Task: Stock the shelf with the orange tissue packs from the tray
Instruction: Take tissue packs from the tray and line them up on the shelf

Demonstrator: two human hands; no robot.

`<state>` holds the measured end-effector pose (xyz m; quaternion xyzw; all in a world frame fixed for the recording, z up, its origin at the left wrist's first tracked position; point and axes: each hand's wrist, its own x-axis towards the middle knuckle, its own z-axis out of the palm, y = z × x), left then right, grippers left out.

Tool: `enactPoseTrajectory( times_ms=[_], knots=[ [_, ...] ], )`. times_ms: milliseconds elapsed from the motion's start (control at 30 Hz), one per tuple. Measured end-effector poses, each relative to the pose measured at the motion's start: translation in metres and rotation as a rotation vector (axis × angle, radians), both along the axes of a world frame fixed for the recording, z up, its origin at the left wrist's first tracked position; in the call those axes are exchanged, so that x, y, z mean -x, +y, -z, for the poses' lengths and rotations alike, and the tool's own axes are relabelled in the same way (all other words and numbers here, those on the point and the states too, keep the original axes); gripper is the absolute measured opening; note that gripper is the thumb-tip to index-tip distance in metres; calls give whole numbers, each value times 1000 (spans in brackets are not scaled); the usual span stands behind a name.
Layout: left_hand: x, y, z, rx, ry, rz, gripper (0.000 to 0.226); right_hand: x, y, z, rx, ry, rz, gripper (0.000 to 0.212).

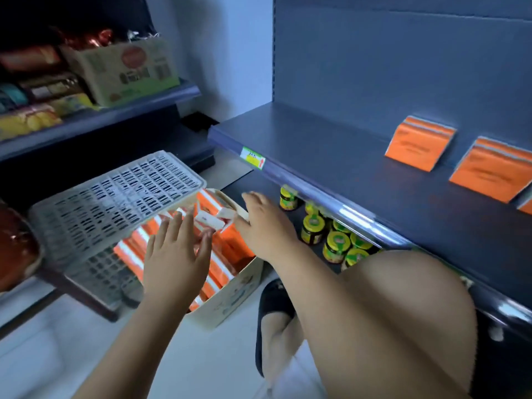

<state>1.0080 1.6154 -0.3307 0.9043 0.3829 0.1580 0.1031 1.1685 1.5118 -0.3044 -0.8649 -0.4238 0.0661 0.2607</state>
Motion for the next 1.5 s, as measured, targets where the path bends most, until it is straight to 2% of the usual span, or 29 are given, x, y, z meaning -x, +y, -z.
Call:
enactPoseTrajectory(
  times_ms=[167, 400, 567, 667, 733, 833, 900, 1033, 1100, 1133, 1200, 1300, 1433, 1500],
  knots=[
    [15, 27, 32, 98, 96, -86, 71, -13, 22, 31, 196, 36, 47, 31],
    [12, 64, 58, 255, 62, -238, 78, -9, 52, 68, 292, 187, 134, 36],
    [-5, 74, 62, 208, 59, -325, 61, -5, 71, 87, 330, 200, 205, 44],
    [-15, 78, 63, 225, 22, -451, 75, -4, 82, 90, 363, 190, 254, 47],
    [-22, 82, 57, 229, 80, -540, 77, -4, 86, 88, 353, 206, 298, 43],
    [-26, 90, 55, 289, 140, -567, 58, -3, 92, 83, 310, 221, 353, 29],
    [-23, 92, 53, 341, 48, -524, 42, -1, 93, 79, 230, 274, 411, 21],
    [-18, 80, 37, 325, -185, -395, 29, 0, 94, 61, -25, 457, 514, 25],
    [-16, 75, 33, 333, -257, -328, 33, -1, 96, 49, -219, 632, 567, 22],
    [-15, 73, 32, 403, -313, -309, 37, 0, 98, 42, -337, 747, 584, 18],
    [-16, 65, 20, 568, -484, -309, 45, -2, 99, 32, -580, 930, 601, 13],
    [-20, 48, -5, 663, -734, -275, 44, -5, 84, 8, -869, 1150, 562, 7],
    [-23, 28, -41, 858, -1066, -183, 25, -14, 52, -20, -1033, 1279, 483, 25],
    [-23, 24, -51, 803, -1095, -136, 10, -17, 39, -31, -1059, 1296, 478, 28]
  ],
)
